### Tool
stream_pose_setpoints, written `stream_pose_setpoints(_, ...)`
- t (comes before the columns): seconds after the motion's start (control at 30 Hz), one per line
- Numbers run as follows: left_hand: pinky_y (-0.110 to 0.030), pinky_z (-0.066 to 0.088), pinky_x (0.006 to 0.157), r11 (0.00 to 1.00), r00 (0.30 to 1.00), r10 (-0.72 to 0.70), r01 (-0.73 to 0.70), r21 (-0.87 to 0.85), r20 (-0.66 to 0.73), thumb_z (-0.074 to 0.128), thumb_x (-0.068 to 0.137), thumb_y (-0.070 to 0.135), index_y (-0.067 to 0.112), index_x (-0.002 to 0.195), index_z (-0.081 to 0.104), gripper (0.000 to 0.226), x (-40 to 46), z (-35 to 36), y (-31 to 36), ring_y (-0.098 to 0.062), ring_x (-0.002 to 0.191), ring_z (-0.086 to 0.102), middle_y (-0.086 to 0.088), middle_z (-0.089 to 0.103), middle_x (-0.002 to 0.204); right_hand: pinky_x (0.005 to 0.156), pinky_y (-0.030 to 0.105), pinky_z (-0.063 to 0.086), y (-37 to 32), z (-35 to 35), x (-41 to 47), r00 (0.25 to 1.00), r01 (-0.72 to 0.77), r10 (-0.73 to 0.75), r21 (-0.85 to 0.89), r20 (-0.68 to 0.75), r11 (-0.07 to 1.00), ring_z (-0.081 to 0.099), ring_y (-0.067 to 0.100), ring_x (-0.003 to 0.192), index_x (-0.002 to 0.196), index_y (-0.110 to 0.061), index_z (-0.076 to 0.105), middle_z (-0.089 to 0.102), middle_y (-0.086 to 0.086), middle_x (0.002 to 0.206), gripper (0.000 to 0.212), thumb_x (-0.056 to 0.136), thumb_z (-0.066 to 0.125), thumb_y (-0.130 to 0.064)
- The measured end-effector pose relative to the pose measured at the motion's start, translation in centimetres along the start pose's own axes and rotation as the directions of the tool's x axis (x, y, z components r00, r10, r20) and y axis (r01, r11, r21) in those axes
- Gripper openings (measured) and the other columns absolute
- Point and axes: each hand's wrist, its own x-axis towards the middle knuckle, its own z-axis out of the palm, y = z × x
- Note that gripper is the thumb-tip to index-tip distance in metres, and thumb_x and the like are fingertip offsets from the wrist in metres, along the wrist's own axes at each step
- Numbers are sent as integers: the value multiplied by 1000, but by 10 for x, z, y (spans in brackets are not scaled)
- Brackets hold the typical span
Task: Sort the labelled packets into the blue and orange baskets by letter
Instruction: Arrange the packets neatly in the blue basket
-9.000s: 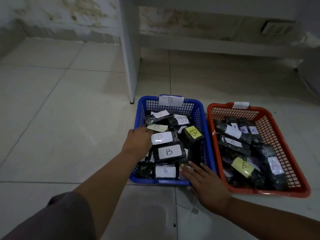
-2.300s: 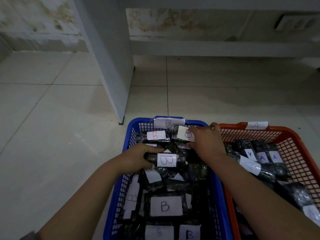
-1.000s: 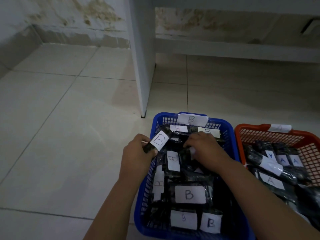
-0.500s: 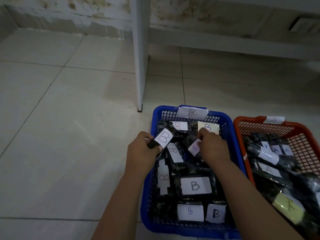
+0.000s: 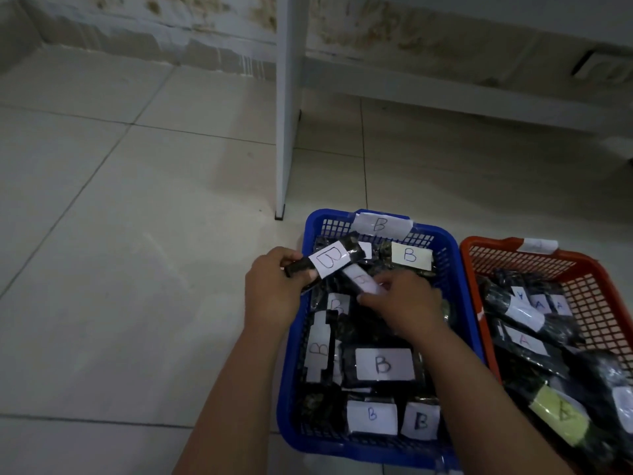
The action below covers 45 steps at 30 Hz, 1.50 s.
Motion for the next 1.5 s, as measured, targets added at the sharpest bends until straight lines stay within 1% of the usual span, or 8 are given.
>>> stream_pose_setpoints(0.1,-18,46,76,999,999,29,-30,46,17,73,78,7,15,101,66,25,-1,4,4,-15,91,61,-2,67,103,72,25,49,23,-33,-4,997,-41,57,307,-45,951,59,17,98,120,-18,61,61,3,120,43,79,73,-19)
stream_pose_setpoints(0.43,-20,36,70,847,978,193,-207,489,80,67,83,16,11,95,59,15,-20,33,11,-12,84,48,1,51,94,67,22,42,67,-47,2,978,48,42,417,-203,908,56,11,89,115,-17,64,62,-2,102,40,77,76,-21)
stream_pose_setpoints(0.6,-13,32,61,841,976,195,-218,496,99,64,85,9,11,90,57,8,-21,39,7,-11,78,47,-2,53,93,96,44,44,62,-25,12,982,83,-38,239,-186,967,58,21,105,120,-28,61,65,-2,116,51,73,77,-31)
stream_pose_setpoints(0.73,-7,37,55,872,974,173,-219,438,144,56,88,2,9,101,66,17,-14,36,6,-9,78,52,-5,62,98,101,39,26,47,-25,22,970,166,-152,62,-190,984,40,22,122,126,-33,55,57,-3,127,53,78,74,-28)
stream_pose_setpoints(0.93,-21,41,86,794,943,251,-329,512,218,56,85,-2,8,120,59,37,-20,43,-4,-21,105,56,-9,56,120,94,35,26,26,-24,43,941,296,-320,-195,-105,935,37,22,120,128,-29,53,56,-3,130,53,78,72,-28)
stream_pose_setpoints(1.2,-32,44,89,752,913,279,-400,524,296,53,85,-4,12,122,61,41,-21,50,-13,-25,107,57,-10,60,120,96,30,40,24,-10,56,949,308,-306,16,-76,951,49,21,113,118,-19,63,56,7,121,45,76,74,-8)
stream_pose_setpoints(1.37,-33,46,83,746,901,380,-433,507,210,56,83,-4,7,112,65,33,-17,44,-6,-28,99,58,-13,64,107,75,14,42,12,-6,58,945,327,-321,200,-63,924,57,10,90,101,-14,68,66,-1,99,26,78,72,-3)
stream_pose_setpoints(1.5,-35,47,82,668,853,483,-504,548,196,66,70,-7,8,102,70,35,-5,34,-14,-31,93,62,-11,69,96,82,27,47,12,10,58,935,354,-355,58,13,934,60,16,93,97,-16,66,67,3,102,18,81,70,-8)
